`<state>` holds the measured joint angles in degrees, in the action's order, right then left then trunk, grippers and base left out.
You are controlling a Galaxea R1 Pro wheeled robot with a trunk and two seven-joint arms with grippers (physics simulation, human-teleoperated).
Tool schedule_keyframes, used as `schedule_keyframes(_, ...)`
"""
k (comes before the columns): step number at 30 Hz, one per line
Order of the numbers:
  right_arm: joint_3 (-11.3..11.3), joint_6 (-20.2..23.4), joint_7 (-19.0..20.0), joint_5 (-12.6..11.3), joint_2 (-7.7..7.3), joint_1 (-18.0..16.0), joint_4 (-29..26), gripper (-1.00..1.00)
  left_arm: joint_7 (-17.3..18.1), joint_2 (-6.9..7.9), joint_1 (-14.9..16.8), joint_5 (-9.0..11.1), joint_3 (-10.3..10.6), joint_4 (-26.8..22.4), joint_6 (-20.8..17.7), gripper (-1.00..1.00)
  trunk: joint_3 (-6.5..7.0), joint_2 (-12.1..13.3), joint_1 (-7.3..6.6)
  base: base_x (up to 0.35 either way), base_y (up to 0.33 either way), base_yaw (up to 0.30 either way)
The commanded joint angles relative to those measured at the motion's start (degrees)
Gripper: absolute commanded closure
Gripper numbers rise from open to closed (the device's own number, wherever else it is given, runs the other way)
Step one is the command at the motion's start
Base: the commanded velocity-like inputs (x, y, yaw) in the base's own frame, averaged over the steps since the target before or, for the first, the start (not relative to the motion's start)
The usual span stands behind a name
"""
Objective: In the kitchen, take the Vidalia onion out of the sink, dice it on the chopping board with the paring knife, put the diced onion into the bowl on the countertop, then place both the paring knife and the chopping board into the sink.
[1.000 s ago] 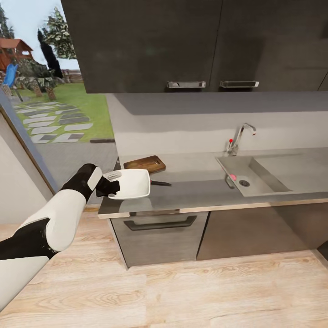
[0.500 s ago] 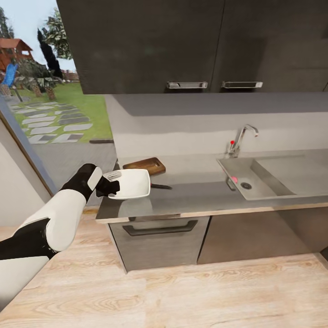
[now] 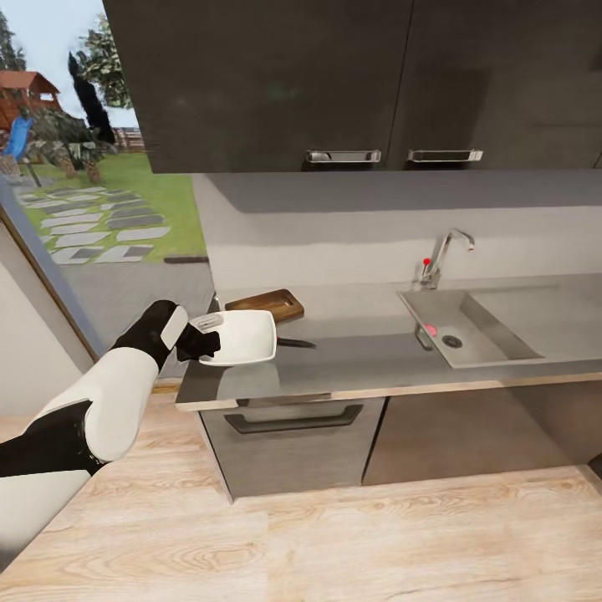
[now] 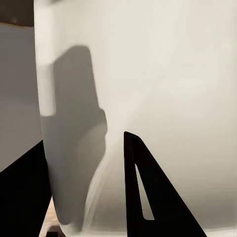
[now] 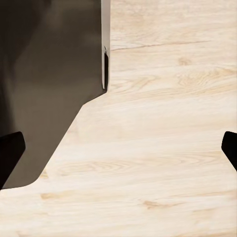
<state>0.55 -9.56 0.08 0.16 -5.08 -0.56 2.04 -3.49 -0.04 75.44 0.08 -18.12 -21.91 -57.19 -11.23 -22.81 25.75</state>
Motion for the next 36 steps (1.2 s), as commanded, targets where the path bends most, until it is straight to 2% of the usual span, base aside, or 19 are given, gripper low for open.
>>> schedule_keyframes(1,0.1,-0.4,0.0,0.0,-0.01,-0.1,0.2,-1.00,-0.3,-0.04,0.1,0.2,-0.3,0.0,-0.2,1.00,-0.10,-0.1,0.03,0.000,0.000,0.000)
schedule_keyframes(36,0.1,-0.4,0.0,0.0,-0.01,-0.1,0.2,-1.00,-0.3,0.05,0.1,0.2,-0.3,0.0,-0.1,1.00,-1.38,-0.1,0.03,0.000,0.000,0.000)
